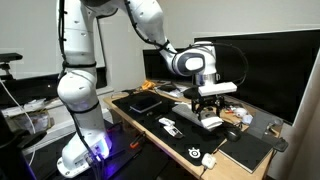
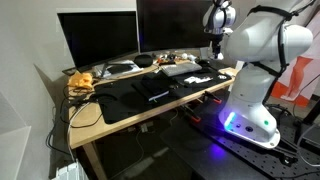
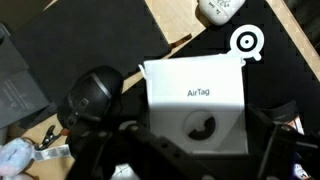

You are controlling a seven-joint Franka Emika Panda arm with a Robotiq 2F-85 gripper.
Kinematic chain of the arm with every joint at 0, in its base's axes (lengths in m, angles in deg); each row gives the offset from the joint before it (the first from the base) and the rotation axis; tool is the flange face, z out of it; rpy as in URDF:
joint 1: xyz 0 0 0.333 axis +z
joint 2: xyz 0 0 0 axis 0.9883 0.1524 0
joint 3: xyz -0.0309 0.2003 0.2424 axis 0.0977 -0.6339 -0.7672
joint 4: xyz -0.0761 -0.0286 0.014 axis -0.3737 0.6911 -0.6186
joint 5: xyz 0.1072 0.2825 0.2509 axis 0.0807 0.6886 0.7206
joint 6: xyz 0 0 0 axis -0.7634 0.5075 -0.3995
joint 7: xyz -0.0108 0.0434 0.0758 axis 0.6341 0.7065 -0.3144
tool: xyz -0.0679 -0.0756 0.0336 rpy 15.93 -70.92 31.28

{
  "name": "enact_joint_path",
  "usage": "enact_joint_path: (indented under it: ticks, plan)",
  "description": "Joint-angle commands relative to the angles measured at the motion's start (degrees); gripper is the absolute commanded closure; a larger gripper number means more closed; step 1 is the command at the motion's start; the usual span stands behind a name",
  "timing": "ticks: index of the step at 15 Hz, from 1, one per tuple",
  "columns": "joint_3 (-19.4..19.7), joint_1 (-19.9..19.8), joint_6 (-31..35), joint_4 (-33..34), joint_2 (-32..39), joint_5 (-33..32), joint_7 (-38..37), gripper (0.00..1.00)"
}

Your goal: Move the white box to the left.

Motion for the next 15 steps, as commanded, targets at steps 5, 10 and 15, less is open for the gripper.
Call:
enact_joint_path:
  ticks: [5,10,15]
  plan:
    - [2.7,1.7,0.0,0.4,0.9,0.4,0.5,0.07]
    - [2.7,1.8,0.0,0.4,0.9,0.4,0.5,0.07]
    - [3.3,4.2,-2.3,-2.5,-1.0,-0.6,-2.5,0.32]
